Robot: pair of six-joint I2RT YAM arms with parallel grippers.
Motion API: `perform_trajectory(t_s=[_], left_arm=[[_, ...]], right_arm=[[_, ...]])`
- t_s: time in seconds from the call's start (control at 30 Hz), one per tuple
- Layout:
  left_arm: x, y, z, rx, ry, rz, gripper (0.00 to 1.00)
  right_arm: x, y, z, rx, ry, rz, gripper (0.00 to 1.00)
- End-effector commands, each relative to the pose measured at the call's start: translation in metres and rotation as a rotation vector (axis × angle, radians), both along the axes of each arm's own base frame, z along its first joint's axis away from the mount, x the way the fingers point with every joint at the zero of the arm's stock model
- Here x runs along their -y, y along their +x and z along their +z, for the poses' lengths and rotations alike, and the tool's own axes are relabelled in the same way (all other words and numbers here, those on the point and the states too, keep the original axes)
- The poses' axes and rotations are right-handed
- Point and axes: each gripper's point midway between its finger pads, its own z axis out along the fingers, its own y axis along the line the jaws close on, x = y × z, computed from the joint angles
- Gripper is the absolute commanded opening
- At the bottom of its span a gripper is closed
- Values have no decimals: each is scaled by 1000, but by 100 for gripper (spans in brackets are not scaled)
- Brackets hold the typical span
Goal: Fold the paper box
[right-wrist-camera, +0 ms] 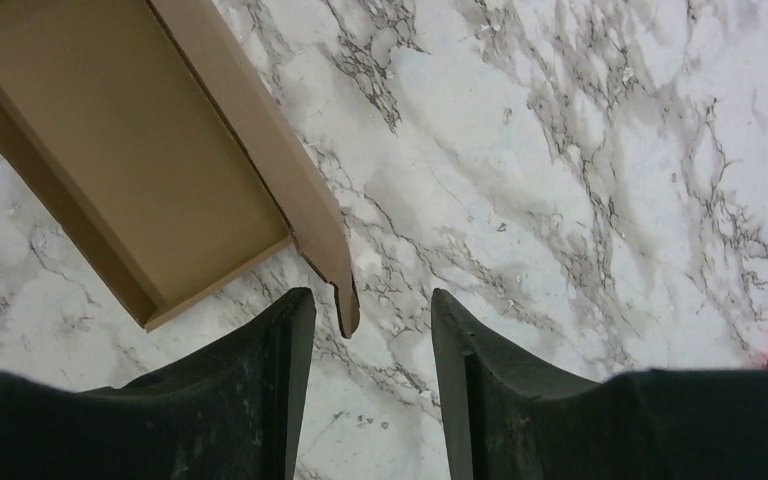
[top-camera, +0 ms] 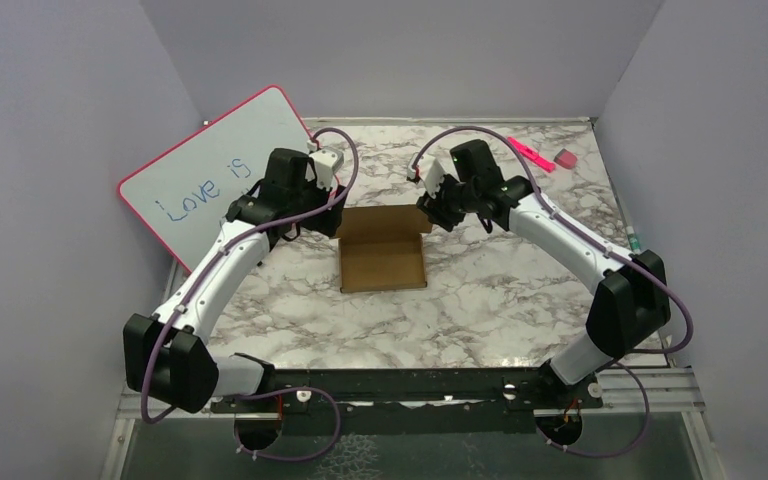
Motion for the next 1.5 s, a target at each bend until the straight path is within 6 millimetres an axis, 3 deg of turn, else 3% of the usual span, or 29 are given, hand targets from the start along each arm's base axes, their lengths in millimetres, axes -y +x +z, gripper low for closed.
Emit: perform_trajectory(t_s=[0.0, 0.23, 0.43, 0.67, 1.0, 1.23, 1.47], left_arm=[[7, -1, 7, 1, 22, -87, 76], [17, 2, 7, 22, 42, -221, 65], [22, -1, 8, 49, 57, -337, 59], [6, 10, -3, 63, 154, -338, 42], [11, 12, -15, 27, 142, -382, 33], [14, 14, -29, -8, 137, -401, 22], [14, 14, -31, -13, 133, -401, 11]], right_arm=[[-8, 9, -1, 24, 40, 33, 50], [-16, 10, -4, 16, 81, 67, 36], [-16, 11, -6, 11, 92, 66, 32], [-18, 9, -5, 6, 107, 77, 27], [-17, 9, -10, -4, 103, 66, 21], [-14, 10, -12, 5, 102, 53, 14], [-10, 10, -10, 9, 110, 33, 9]])
